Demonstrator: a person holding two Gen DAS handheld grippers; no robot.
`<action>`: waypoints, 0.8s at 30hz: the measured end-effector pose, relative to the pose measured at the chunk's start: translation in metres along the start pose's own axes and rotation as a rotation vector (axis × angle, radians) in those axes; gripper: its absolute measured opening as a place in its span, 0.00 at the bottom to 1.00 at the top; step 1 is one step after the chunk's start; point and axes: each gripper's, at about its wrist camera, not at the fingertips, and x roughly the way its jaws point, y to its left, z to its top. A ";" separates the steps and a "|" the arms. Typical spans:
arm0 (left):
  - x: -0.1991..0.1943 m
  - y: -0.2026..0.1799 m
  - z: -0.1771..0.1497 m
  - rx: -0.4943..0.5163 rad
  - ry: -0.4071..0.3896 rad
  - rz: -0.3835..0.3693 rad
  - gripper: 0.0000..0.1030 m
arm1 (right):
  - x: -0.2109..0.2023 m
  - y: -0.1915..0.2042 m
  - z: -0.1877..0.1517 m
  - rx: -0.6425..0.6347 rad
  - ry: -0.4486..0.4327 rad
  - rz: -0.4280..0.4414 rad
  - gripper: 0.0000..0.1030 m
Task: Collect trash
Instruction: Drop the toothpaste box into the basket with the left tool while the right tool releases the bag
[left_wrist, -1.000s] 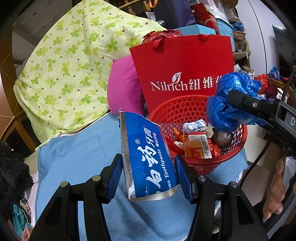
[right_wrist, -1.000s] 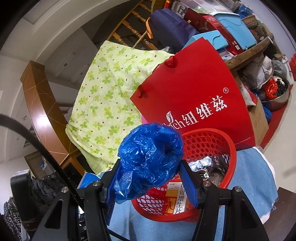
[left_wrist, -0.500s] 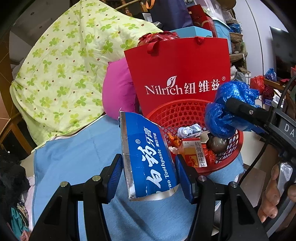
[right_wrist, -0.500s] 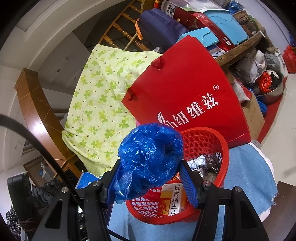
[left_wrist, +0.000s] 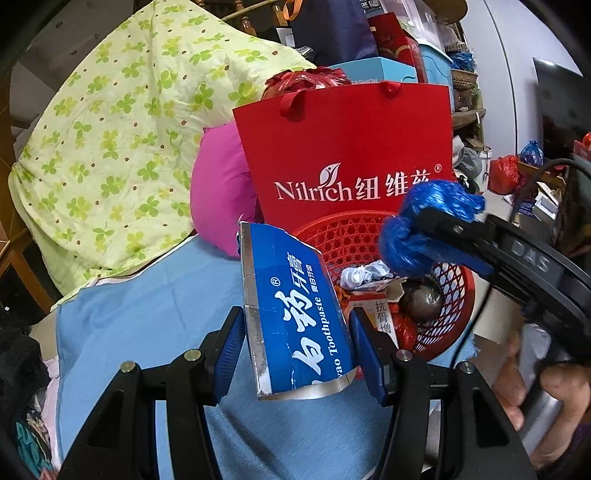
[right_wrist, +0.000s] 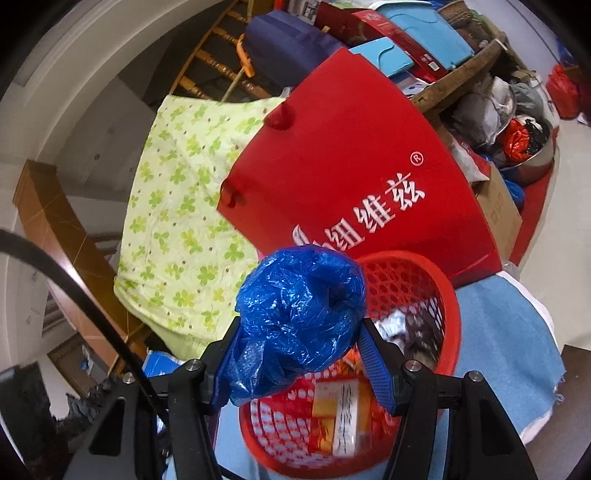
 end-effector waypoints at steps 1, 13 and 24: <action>0.000 0.001 0.002 -0.001 0.000 -0.007 0.58 | 0.002 0.000 0.002 0.010 -0.007 0.001 0.62; 0.029 0.008 0.033 -0.008 0.025 -0.148 0.58 | 0.025 0.007 0.035 0.019 -0.048 -0.094 0.62; 0.051 -0.008 0.035 0.008 0.062 -0.151 0.59 | 0.017 -0.015 0.037 0.042 -0.090 -0.135 0.62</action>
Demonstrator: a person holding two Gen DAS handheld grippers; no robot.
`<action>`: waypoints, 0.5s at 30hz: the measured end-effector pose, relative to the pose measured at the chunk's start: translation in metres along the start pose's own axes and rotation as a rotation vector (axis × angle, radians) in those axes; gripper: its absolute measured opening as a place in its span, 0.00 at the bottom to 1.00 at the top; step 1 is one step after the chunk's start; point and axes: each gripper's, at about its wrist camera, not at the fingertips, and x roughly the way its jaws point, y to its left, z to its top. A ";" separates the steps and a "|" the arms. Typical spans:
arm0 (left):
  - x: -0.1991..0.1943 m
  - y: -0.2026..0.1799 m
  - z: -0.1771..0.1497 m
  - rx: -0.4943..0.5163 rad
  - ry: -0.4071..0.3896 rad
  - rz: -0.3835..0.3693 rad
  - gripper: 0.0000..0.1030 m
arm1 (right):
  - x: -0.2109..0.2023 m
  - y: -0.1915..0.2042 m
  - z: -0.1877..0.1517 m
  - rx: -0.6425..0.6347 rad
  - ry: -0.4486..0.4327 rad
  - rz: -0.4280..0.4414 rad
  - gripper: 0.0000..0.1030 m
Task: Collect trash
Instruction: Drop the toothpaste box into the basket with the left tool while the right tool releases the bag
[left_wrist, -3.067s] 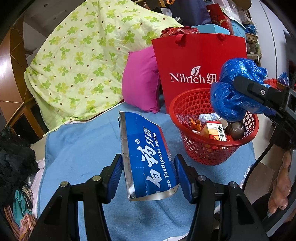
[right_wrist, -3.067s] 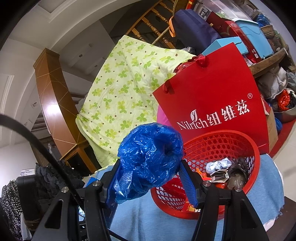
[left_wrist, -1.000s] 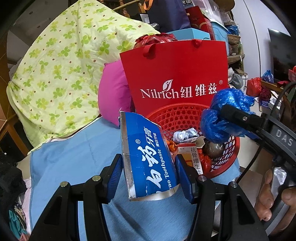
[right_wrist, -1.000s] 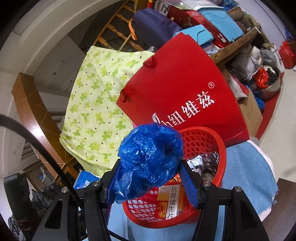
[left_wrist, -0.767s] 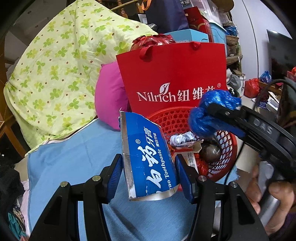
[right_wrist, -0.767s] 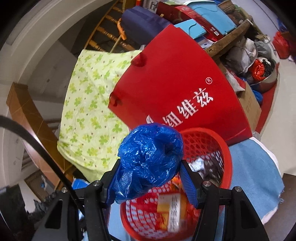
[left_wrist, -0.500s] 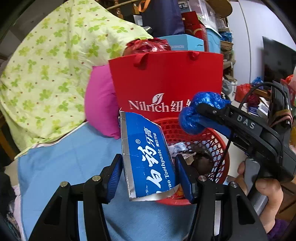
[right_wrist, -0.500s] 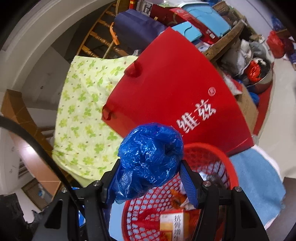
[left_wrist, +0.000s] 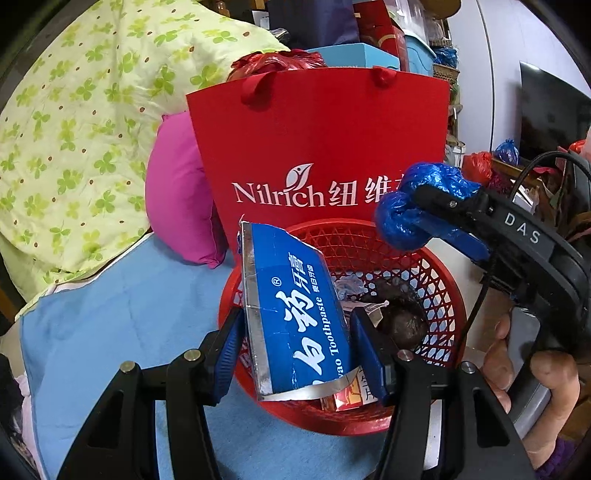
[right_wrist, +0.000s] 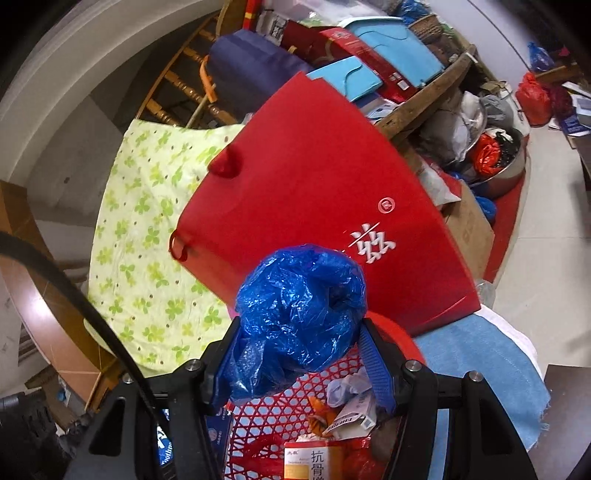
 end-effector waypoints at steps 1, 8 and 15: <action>0.001 -0.001 0.000 0.003 -0.001 0.000 0.59 | -0.001 -0.001 0.000 0.005 -0.002 0.002 0.62; 0.008 -0.004 0.000 0.011 -0.001 -0.003 0.60 | -0.005 0.002 -0.003 0.011 -0.027 0.016 0.63; 0.015 -0.002 0.000 0.001 0.002 -0.019 0.60 | -0.005 0.000 -0.002 0.019 -0.034 0.028 0.63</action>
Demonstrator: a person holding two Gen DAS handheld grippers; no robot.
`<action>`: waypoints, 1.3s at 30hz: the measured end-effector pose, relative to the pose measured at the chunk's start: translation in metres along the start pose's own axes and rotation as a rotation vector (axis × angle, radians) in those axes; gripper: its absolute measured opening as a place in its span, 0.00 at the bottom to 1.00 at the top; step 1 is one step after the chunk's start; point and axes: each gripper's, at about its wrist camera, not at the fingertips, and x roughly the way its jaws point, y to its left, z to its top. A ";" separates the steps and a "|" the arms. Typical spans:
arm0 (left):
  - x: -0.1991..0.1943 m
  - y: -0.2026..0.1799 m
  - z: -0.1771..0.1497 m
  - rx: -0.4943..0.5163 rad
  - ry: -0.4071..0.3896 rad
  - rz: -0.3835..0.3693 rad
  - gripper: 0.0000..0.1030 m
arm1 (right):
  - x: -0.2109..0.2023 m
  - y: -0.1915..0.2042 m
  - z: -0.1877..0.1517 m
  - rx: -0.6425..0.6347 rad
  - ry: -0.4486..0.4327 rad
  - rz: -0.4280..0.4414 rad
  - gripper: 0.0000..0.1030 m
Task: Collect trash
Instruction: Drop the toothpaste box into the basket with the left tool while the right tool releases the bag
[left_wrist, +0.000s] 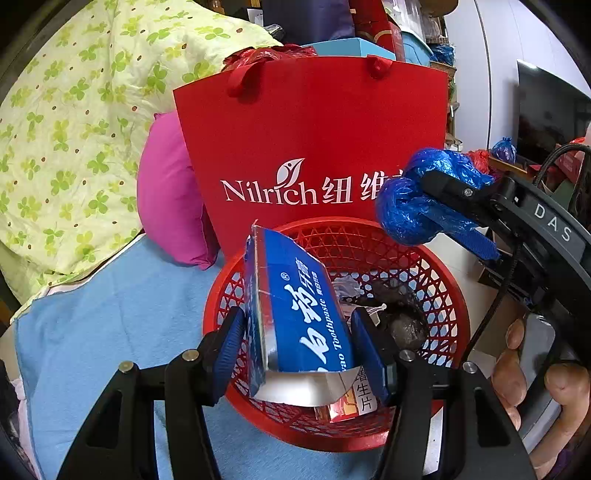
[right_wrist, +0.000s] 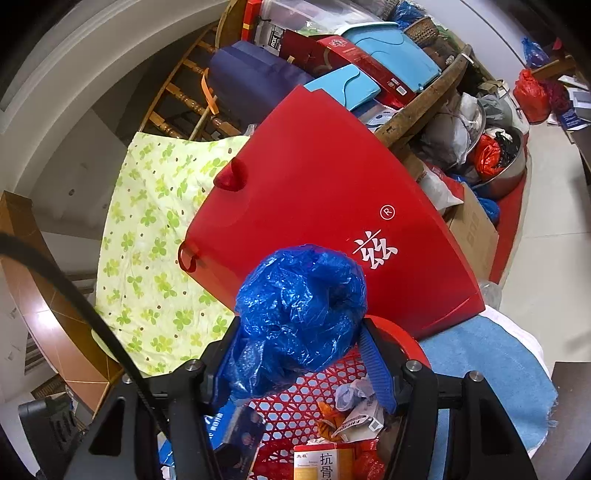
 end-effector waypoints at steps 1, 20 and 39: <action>0.001 0.000 0.000 0.000 0.000 -0.002 0.60 | 0.000 0.001 0.000 -0.002 0.000 0.000 0.63; 0.020 0.009 -0.006 -0.034 0.017 -0.033 0.63 | 0.018 0.008 0.000 -0.039 0.042 -0.012 0.65; -0.004 0.029 -0.030 -0.080 -0.003 -0.010 0.67 | 0.031 0.021 -0.006 -0.067 0.090 0.017 0.70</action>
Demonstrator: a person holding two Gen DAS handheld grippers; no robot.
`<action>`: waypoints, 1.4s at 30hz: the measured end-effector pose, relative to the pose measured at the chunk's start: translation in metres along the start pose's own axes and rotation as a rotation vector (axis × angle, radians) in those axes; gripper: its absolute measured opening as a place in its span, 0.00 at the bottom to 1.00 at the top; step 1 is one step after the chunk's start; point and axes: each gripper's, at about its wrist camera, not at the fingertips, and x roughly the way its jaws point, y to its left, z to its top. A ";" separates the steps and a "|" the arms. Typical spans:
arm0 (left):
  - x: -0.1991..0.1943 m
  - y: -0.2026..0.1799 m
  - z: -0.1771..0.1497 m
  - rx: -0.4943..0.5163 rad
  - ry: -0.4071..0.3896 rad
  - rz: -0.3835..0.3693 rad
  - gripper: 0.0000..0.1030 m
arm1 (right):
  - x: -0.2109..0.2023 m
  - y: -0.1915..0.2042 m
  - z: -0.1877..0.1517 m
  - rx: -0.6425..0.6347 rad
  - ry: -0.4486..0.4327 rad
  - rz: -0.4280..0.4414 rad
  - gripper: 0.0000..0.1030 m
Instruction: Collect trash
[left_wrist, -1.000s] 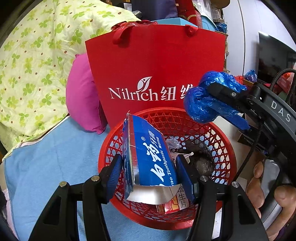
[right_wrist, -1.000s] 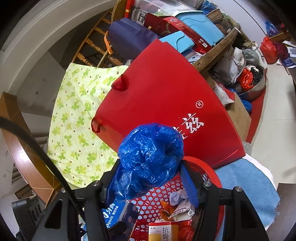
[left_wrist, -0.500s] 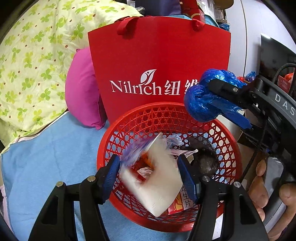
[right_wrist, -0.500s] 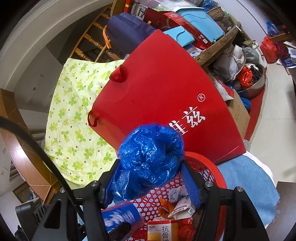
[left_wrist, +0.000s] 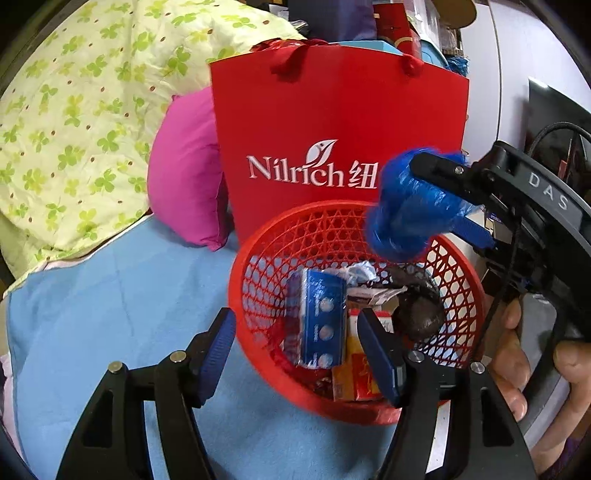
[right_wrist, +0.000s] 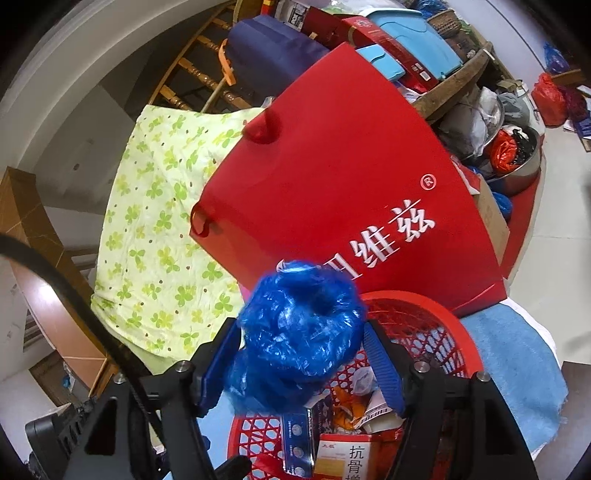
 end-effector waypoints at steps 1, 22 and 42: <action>-0.002 0.002 -0.003 -0.005 0.002 0.003 0.67 | 0.001 0.001 0.000 -0.002 0.005 0.002 0.71; -0.020 0.023 -0.033 -0.086 0.023 0.052 0.74 | 0.008 0.015 -0.004 -0.054 0.000 0.019 0.71; -0.079 0.032 -0.058 -0.070 -0.018 0.125 0.84 | -0.058 0.047 -0.056 -0.407 -0.043 -0.182 0.71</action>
